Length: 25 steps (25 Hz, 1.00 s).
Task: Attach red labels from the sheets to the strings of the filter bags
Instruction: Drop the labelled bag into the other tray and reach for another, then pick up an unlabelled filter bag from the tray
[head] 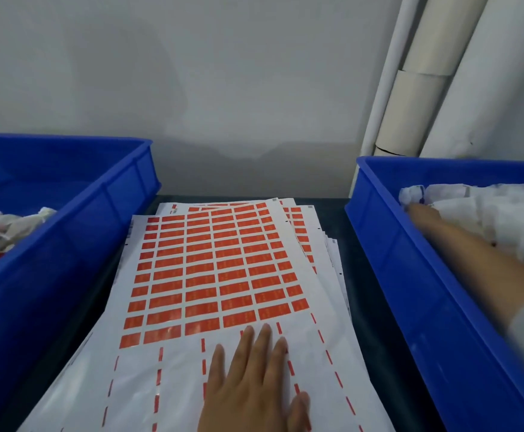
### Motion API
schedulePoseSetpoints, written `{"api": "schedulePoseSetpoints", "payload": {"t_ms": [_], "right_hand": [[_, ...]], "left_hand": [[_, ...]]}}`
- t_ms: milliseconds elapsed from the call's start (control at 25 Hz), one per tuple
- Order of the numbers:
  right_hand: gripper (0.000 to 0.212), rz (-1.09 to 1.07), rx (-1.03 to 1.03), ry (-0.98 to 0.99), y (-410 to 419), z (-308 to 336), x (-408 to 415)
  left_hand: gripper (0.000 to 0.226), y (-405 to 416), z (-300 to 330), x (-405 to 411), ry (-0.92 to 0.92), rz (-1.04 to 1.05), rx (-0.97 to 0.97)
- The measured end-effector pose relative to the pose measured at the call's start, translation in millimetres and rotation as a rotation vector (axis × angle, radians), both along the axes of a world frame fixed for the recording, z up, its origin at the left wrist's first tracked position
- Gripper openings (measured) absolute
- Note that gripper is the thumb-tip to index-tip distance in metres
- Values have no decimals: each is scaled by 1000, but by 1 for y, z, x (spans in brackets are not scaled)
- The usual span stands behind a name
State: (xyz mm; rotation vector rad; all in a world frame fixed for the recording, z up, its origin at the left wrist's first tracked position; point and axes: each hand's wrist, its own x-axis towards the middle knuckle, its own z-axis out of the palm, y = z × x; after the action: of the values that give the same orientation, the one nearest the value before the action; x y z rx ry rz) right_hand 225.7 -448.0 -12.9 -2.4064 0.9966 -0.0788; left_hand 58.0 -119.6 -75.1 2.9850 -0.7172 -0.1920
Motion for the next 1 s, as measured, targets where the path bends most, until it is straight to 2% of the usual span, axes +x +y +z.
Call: {"api": "schedulePoseSetpoints", "payload": {"t_ms": [120,200,280,360,480,560,720,840,920,1000], "right_hand": [[35,-95,219,-222,-6,13,-6],[30,-167,400,-285,-6,27,-19],[24,-182,538,-475,2,48,-38],[23,-148,594,-688,19,72,-59],[18,6,537,-736,60,103,-89],[14,137,500,-704,100,114,-106],[10,369,515,-588,190,104,-138],[9,404,604,-486,244,82,-153],[10,373,675,-448,272,61,-161],[15,327,762,-434,289,36,-166]], "left_hand": [[84,3,1,-1,18,13,-59],[95,0,6,2,90,42,-96],[105,-1,-1,5,44,65,-67],[94,1,-3,2,104,63,15],[76,3,0,-2,77,109,-75],[69,5,10,-4,65,152,-256],[52,26,46,-2,177,310,-950],[62,59,76,0,286,208,-1339],[65,82,84,1,304,195,-1401],[63,100,80,3,256,232,-1363]]}}
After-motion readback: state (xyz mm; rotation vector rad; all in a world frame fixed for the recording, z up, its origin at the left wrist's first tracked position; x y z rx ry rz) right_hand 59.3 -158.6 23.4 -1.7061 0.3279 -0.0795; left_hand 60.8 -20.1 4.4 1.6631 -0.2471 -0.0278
